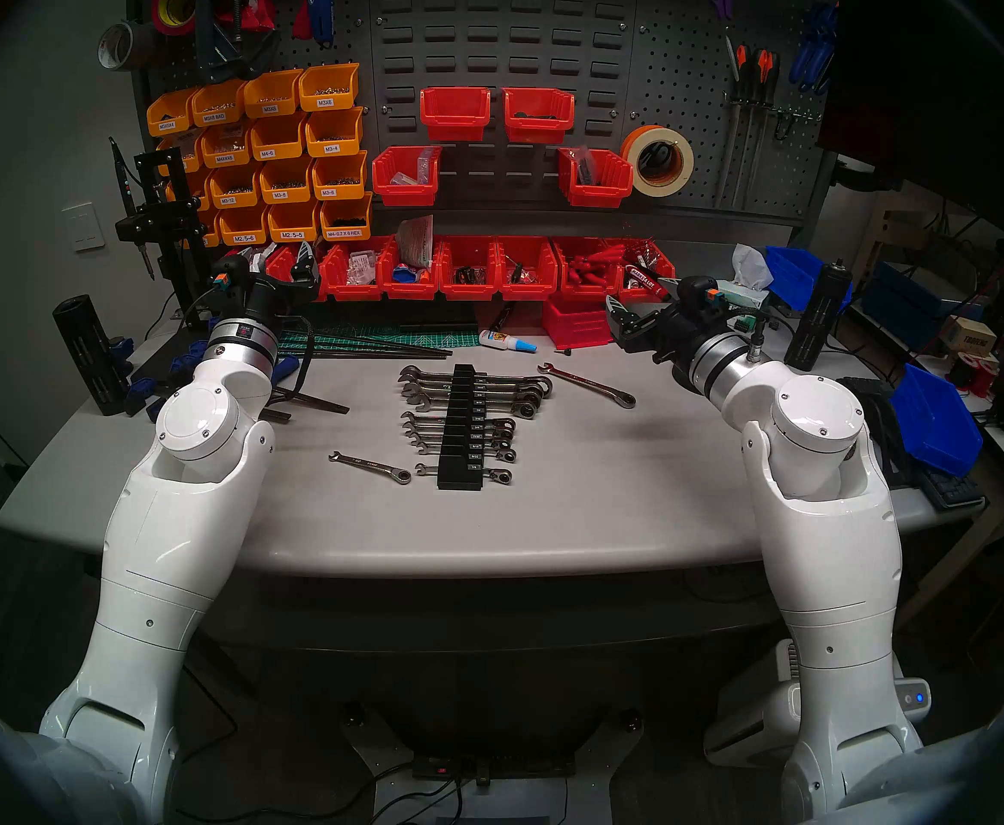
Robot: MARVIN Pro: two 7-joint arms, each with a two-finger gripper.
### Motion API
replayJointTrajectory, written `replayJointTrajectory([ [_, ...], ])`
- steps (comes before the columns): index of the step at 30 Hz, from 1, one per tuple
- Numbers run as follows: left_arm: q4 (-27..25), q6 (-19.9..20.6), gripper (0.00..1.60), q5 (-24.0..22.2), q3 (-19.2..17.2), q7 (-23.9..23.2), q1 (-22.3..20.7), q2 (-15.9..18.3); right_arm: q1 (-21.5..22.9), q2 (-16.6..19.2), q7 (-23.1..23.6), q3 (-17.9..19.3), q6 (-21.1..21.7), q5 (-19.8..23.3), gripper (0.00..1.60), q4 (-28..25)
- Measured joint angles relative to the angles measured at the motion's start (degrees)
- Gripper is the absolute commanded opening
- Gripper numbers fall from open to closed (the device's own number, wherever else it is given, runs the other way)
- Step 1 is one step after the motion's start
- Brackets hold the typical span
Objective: Put the wrenches on the table into the correct slot in the case
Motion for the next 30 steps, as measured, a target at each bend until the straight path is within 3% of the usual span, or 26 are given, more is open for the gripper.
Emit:
replayJointTrajectory([
  [2,0.0,0.0,1.6,0.0,0.0,0.0,0.0,0.0,-0.3,1.3,1.5,-0.1,3.8,-0.7,1.6,-1.1],
  [15,0.0,0.0,1.6,0.0,0.0,0.0,0.0,0.0,0.3,7.5,9.1,-2.3,14.7,-3.5,1.6,-1.8],
  [30,0.0,0.0,1.6,0.0,0.0,0.0,0.0,0.0,6.4,13.9,19.4,-2.9,18.6,-2.9,1.6,3.8],
])
